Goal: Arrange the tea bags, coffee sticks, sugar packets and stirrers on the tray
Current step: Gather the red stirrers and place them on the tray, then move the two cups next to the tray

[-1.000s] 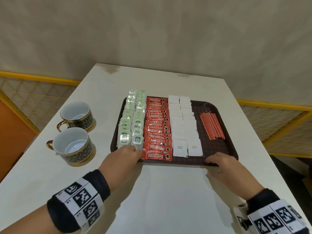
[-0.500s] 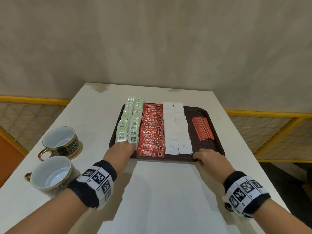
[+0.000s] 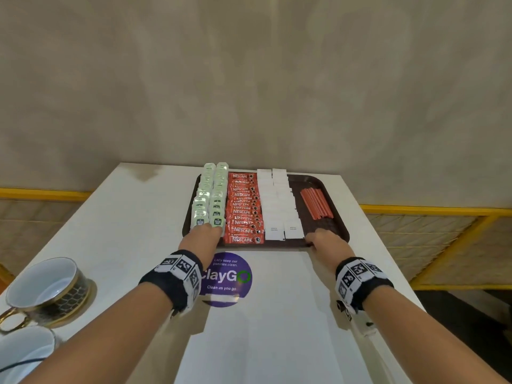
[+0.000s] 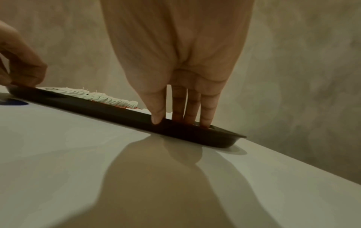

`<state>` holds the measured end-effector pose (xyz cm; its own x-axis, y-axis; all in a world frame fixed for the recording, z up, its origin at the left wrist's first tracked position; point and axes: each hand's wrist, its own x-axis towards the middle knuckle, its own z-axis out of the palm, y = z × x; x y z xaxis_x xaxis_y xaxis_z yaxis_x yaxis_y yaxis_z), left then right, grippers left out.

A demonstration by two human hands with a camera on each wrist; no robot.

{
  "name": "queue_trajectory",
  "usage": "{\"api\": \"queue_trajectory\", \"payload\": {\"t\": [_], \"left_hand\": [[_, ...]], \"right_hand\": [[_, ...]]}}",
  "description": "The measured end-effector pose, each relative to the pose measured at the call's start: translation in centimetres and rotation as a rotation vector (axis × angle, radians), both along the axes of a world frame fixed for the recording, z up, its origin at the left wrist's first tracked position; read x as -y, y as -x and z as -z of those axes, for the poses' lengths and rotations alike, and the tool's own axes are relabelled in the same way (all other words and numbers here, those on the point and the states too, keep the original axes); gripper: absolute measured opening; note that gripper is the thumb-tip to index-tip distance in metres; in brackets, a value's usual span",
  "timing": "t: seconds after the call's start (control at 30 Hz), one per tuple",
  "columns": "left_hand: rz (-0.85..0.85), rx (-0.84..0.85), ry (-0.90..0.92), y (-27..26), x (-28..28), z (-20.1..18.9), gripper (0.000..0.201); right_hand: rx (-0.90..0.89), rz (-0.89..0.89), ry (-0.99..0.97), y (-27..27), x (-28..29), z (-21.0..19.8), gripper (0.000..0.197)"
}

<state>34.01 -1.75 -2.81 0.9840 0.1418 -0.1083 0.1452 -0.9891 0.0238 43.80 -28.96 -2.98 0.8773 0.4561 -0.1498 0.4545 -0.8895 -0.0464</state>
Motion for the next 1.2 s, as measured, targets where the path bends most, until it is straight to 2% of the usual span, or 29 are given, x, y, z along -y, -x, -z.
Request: {"api": "queue_trajectory", "payload": {"t": [0.1,0.43,0.57,0.67,0.77,0.87,0.97,1.07,1.13,1.2], "left_hand": [[0.008,0.005,0.007,-0.6,-0.2,0.2,0.028],[0.005,-0.018,0.010,-0.4,-0.1,0.2,0.023],[0.006,-0.033,0.001,0.0,0.4,-0.2,0.026],[-0.021,0.016,0.068,1.3,0.9,-1.2,0.031],[-0.044,0.154,0.212,4.5,1.7,-3.4,0.037],[-0.046,0.289,0.405,10.5,2.7,-6.9,0.029],[-0.079,0.372,0.562,18.6,1.7,-10.5,0.017],[-0.247,0.479,0.646,26.3,-2.4,-12.9,0.015],[-0.402,0.543,0.616,30.1,-6.5,-13.3,0.017],[-0.534,0.499,0.541,32.5,-10.7,-12.5,0.015]], "right_hand": [[0.027,0.024,-0.049,-0.5,0.7,0.4,0.021],[0.006,-0.055,0.029,-0.2,1.2,-0.2,0.021],[-0.011,-0.056,0.066,0.0,1.0,-0.8,0.020],[-0.035,-0.030,0.056,0.4,0.7,-1.6,0.016],[0.000,-0.020,-0.118,2.2,-1.1,-2.4,0.025],[-0.046,-0.053,-0.418,6.0,-5.1,-3.5,0.029],[-0.260,-0.092,-0.652,12.0,-9.4,-4.6,0.024],[-0.530,-0.140,-0.834,19.5,-12.6,-5.3,0.009],[-0.786,-0.164,-0.874,24.4,-14.2,-4.7,0.005],[-1.066,-0.180,-0.848,29.1,-15.7,-3.5,0.012]]}}
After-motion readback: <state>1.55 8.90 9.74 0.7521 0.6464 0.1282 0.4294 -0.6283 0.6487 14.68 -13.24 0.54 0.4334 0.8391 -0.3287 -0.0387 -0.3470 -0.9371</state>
